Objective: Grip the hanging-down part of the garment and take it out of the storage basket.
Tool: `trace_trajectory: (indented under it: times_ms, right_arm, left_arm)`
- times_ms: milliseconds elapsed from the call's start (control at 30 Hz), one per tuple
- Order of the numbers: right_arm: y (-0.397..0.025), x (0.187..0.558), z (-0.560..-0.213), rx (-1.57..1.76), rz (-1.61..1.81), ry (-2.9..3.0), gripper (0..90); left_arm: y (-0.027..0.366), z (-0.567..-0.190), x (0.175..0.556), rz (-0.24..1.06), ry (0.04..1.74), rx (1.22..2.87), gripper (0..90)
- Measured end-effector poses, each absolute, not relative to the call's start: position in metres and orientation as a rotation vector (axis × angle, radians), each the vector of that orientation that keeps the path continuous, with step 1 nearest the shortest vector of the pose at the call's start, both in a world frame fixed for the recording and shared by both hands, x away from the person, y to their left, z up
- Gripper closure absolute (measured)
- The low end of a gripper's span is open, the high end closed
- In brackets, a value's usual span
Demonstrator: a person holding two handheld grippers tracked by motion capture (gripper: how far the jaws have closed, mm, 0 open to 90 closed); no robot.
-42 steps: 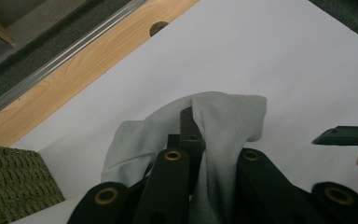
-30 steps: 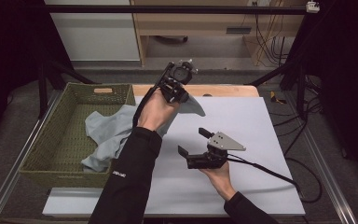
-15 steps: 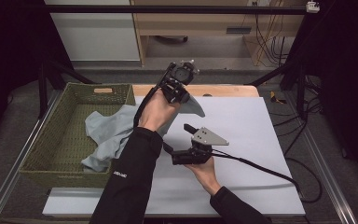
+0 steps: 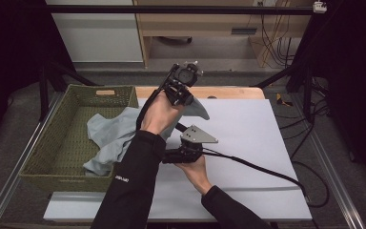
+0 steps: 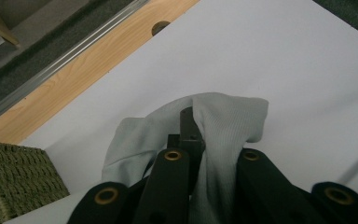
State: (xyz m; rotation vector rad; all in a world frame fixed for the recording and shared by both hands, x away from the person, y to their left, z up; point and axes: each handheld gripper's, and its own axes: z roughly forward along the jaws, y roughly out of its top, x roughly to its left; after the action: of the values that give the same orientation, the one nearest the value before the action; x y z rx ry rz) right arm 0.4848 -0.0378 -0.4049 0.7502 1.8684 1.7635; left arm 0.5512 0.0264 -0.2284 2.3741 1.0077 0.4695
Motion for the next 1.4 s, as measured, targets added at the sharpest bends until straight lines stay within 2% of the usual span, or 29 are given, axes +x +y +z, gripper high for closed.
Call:
trace_trajectory:
  times_ms: [100, 333, 400, 467, 500, 533, 567, 600, 633, 700, 733, 767, 800, 833, 867, 1000, 1400]
  right_arm:
    - [-0.030, 0.482, -0.402, 0.880, 1.811, 1.898, 2.4]
    - [-0.013, 0.494, -0.403, 0.867, 1.805, 1.905, 6.9]
    - [-0.009, 0.497, -0.403, 0.873, 1.807, 1.905, 11.1]
    - [-0.006, 0.500, -0.405, 0.841, 1.815, 1.911, 19.8]
    - [-0.006, 0.500, -0.405, 0.841, 1.815, 1.911, 19.8]
    - [-0.003, 0.499, -0.404, 0.877, 1.844, 1.917, 29.1]
    - [-0.003, 0.499, -0.404, 0.877, 1.844, 1.917, 29.1]
    - [-0.004, 0.502, -0.405, 0.831, 1.833, 1.912, 33.1]
    - [-0.002, 0.501, -0.406, 0.863, 1.853, 1.937, 44.9]
    - [-0.002, 0.501, -0.406, 0.847, 1.851, 1.958, 55.6]
    - [-0.002, 0.501, -0.406, 0.847, 1.851, 1.958, 55.6]
    - [0.000, 0.500, -0.406, 0.848, 1.856, 1.964, 66.0]
    - [0.000, 0.500, -0.406, 0.848, 1.856, 1.964, 66.0]
    - [0.000, 0.499, -0.407, 0.842, 1.850, 1.973, 75.1]
    - [0.001, 0.499, -0.407, 0.856, 1.858, 1.977, 79.0]
    - [-0.001, 0.497, -0.405, 0.849, 1.853, 2.002, 83.2]
    - [-0.013, 0.485, -0.403, 0.756, 1.821, 2.034, 84.2]
  left_arm:
    - [0.028, -0.228, 0.551, 0.470, 0.999, 2.394, 85.7]
    - [0.026, -0.229, 0.551, 0.470, 1.008, 2.376, 85.7]
    - [0.026, -0.229, 0.551, 0.469, 1.009, 2.387, 85.8]
    - [0.026, -0.228, 0.551, 0.474, 0.992, 2.406, 85.7]
    - [0.026, -0.228, 0.550, 0.476, 0.996, 2.388, 85.7]
    - [0.026, -0.228, 0.551, 0.476, 1.010, 2.375, 85.7]
    - [0.026, -0.228, 0.551, 0.478, 1.010, 2.384, 85.7]
    - [0.026, -0.228, 0.551, 0.482, 1.010, 2.385, 85.7]
    - [0.027, -0.227, 0.551, 0.477, 0.998, 2.395, 85.8]
    - [0.029, -0.226, 0.551, 0.479, 1.001, 2.386, 85.8]
    - [0.028, -0.227, 0.551, 0.483, 1.013, 2.373, 85.8]
    - [0.028, -0.228, 0.551, 0.486, 1.016, 2.372, 85.8]
    - [0.029, -0.228, 0.551, 0.484, 1.009, 2.384, 85.8]
    - [0.029, -0.227, 0.551, 0.480, 1.007, 2.381, 85.8]
    - [0.030, -0.227, 0.551, 0.480, 1.008, 2.379, 85.8]
    - [0.031, -0.227, 0.551, 0.479, 1.009, 2.388, 85.8]
    - [0.032, -0.226, 0.551, 0.498, 1.017, 2.376, 85.8]
